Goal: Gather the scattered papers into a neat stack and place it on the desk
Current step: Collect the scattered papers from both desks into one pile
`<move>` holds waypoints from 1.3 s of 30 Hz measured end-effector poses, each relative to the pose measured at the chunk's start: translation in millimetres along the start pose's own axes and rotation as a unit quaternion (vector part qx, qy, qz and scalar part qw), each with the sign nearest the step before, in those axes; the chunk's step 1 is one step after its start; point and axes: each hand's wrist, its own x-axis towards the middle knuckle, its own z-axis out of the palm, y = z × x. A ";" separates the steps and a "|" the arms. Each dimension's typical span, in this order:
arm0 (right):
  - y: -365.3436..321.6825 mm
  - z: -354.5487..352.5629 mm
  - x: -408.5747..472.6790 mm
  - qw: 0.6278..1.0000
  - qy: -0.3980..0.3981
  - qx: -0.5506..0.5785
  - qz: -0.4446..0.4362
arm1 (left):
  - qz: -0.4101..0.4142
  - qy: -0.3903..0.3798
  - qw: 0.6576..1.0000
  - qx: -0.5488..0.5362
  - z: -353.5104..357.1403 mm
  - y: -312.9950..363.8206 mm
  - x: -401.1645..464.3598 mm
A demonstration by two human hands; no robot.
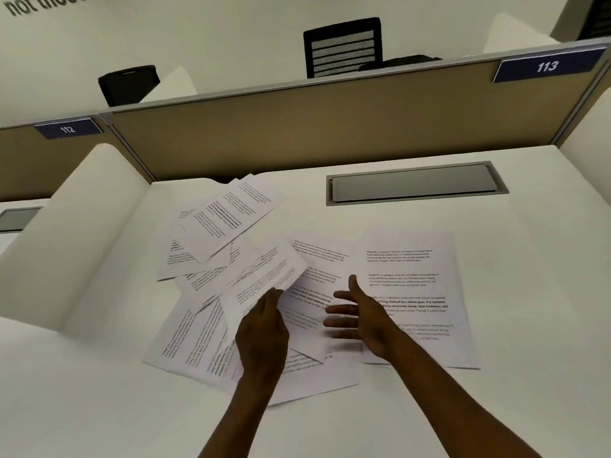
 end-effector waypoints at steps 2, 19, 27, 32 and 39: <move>-3.6 3.9 7.5 0.998 -0.032 0.034 0.041 | 0.021 -0.006 1.000 -0.016 2.2 7.1 -20.0; -40.4 -101.5 -48.0 0.971 0.145 -0.019 -0.187 | -0.208 -0.108 0.965 -0.117 28.4 -24.7 -41.7; -11.5 -151.4 -47.9 0.927 0.311 -0.069 -0.197 | -0.191 -0.213 0.958 -0.005 63.3 -52.0 10.2; 8.0 -139.8 -44.7 0.821 0.451 -0.311 -0.162 | -0.204 -0.233 0.950 0.018 68.8 -56.4 23.7; 15.7 -75.9 -40.8 0.747 0.404 -0.407 -0.336 | -0.254 -0.251 0.934 -0.011 64.4 -59.7 36.3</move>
